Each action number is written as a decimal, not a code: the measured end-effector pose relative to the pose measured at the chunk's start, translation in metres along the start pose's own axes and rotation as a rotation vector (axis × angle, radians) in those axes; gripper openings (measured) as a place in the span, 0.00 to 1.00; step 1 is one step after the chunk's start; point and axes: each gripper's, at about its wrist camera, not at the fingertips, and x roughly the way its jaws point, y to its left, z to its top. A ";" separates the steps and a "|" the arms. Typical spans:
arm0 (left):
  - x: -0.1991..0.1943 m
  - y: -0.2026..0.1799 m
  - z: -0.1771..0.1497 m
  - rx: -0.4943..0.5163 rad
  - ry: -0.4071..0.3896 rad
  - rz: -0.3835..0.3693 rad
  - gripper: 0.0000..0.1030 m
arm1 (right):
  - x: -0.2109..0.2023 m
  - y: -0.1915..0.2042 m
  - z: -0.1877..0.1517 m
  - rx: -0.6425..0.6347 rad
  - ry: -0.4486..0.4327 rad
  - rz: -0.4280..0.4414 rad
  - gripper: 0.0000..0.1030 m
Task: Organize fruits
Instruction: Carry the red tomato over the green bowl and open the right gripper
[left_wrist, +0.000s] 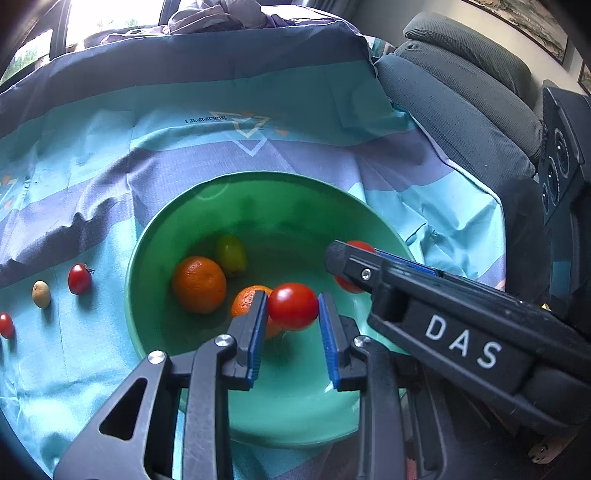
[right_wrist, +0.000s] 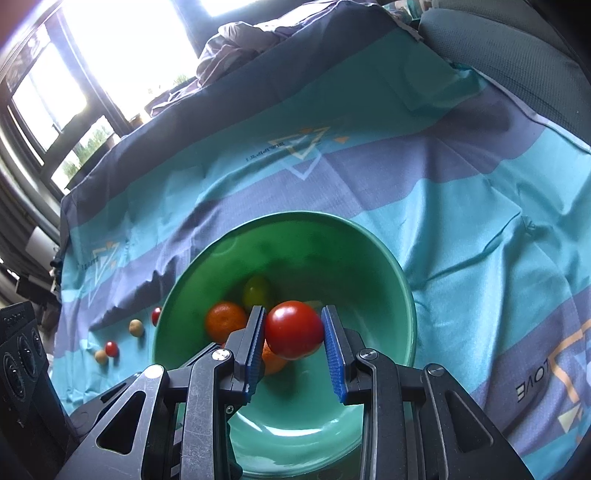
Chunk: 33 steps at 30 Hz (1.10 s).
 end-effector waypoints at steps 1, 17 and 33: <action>0.001 -0.001 0.000 0.003 0.001 0.000 0.27 | 0.001 -0.001 0.000 0.001 0.004 0.000 0.32; 0.013 -0.003 -0.001 0.000 0.026 0.007 0.27 | 0.010 -0.007 -0.001 0.014 0.051 -0.011 0.32; 0.016 0.000 -0.002 -0.025 0.036 -0.011 0.27 | 0.014 -0.009 -0.001 0.021 0.070 -0.026 0.32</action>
